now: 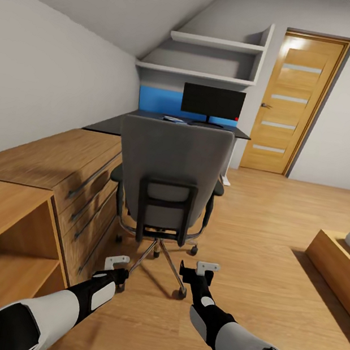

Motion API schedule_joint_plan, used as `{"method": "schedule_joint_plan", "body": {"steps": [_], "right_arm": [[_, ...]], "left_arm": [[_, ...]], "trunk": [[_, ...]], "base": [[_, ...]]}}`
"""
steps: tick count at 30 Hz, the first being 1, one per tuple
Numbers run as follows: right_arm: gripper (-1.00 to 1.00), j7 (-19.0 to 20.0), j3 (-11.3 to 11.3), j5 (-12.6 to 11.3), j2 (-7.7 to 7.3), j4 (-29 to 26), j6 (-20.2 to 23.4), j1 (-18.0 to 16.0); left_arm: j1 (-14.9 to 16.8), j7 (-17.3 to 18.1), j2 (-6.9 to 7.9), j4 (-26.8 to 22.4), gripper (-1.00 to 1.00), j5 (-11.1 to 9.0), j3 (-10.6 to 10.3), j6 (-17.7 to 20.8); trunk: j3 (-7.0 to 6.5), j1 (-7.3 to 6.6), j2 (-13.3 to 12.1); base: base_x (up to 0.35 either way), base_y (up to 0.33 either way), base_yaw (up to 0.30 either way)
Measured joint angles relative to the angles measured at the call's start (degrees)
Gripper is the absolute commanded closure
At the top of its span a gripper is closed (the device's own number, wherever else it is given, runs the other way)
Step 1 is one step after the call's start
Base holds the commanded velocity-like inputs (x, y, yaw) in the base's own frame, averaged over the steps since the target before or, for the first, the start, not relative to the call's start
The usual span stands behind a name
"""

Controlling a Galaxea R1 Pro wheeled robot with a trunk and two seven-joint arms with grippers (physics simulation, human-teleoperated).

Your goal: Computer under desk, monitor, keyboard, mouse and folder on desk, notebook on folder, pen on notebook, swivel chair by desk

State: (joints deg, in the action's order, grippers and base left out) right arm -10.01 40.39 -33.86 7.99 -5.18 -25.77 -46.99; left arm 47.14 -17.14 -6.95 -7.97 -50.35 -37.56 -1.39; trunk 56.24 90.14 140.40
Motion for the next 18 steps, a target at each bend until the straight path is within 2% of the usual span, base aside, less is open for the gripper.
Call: {"method": "schedule_joint_plan", "body": {"steps": [7,18], "right_arm": [[-1.0,0.0,0.0,0.0,-0.08,0.1,-0.9,0.0],[-1.0,0.0,0.0,0.0,-0.08,0.1,-0.9,0.1]], "left_arm": [[0.0,0.0,0.0,0.0,-1.0,0.0,0.0,0.0],[0.0,0.0,0.0,0.0,-1.0,0.0,0.0,0.0]], "trunk": [[0.62,1.54,2.8],[2.07,1.83,3.0]], "base": [[0.0,0.0,0.0],[0.0,0.0,0.0]]}}
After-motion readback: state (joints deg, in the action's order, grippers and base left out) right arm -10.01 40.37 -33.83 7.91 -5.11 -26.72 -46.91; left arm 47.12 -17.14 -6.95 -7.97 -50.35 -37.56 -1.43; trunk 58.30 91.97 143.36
